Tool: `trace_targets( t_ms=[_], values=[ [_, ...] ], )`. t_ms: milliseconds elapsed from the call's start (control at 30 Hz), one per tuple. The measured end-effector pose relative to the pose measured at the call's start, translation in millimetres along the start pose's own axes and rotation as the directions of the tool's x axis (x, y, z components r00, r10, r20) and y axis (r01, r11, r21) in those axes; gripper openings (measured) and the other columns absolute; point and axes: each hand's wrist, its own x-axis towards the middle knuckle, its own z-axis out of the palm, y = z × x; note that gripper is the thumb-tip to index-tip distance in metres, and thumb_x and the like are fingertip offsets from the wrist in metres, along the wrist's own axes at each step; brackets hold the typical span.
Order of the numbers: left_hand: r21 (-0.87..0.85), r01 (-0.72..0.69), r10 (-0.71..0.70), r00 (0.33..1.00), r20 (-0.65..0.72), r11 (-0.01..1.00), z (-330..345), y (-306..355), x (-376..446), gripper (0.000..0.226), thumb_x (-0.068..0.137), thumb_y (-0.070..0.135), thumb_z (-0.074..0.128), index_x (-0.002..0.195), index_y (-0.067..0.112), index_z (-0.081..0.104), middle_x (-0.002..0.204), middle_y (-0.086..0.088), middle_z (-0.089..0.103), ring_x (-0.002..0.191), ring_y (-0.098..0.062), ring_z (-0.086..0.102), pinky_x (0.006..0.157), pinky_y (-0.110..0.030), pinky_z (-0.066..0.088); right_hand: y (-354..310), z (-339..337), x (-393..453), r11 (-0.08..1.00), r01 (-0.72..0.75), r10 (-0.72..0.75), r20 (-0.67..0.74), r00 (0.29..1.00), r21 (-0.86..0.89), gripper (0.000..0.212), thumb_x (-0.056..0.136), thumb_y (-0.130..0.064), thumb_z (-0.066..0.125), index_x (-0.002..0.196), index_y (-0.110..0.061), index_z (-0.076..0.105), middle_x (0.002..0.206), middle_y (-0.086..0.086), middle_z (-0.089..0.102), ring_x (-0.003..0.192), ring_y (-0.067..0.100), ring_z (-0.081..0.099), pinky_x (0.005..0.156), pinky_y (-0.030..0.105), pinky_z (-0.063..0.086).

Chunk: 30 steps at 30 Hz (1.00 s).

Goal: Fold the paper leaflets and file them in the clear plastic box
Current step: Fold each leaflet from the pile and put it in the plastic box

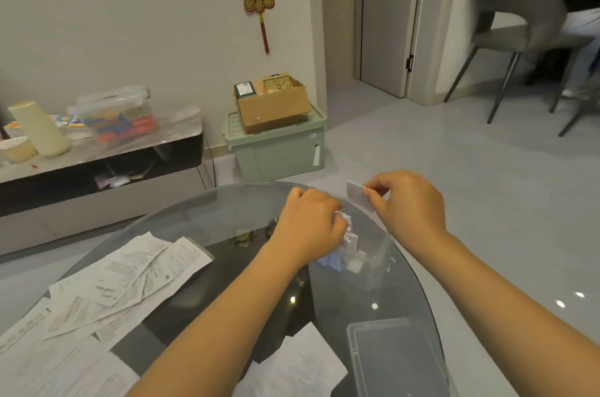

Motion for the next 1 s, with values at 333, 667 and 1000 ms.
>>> trace_targets(
  t_ms=[333,667,1000],
  values=[
    [0.049,-0.048,0.046,0.997,0.059,0.998,18.8,-7.5,1.0,0.079,0.068,0.047,-0.001,0.095,0.016,0.065,0.100,0.003,0.056,0.098,-0.013,0.038,0.088,-0.029,0.020,-8.6,13.4,1.1,0.988,0.059,-0.046,0.094,0.995,-0.140,0.020,0.090,-0.021,0.051,0.092,-0.021,0.071,0.094,-0.002,0.061,0.092,0.019,0.054,0.064,0.027,0.039],
    [-0.088,-0.039,0.037,0.999,-0.025,0.995,18.8,-14.3,-10.0,0.067,0.074,0.039,0.008,0.097,0.016,0.067,0.092,0.003,0.067,0.090,-0.013,0.052,0.102,-0.027,0.009,-20.2,37.0,1.0,0.954,0.098,-0.024,0.255,0.967,-0.283,0.021,0.082,-0.005,0.051,0.092,-0.013,0.067,0.086,0.006,0.067,0.079,0.027,0.059,0.061,0.027,0.039],
    [-0.038,-0.023,0.028,0.988,0.151,0.999,10.4,-12.6,-7.2,0.071,0.080,0.037,0.005,0.128,0.021,0.055,0.123,0.004,0.058,0.116,-0.017,0.041,0.110,-0.039,0.005,-24.1,22.1,2.2,0.939,0.151,-0.054,0.300,0.952,-0.309,0.026,0.089,-0.017,0.047,0.106,-0.022,0.067,0.096,0.002,0.068,0.087,0.027,0.059,0.063,0.027,0.039]
  ],
)
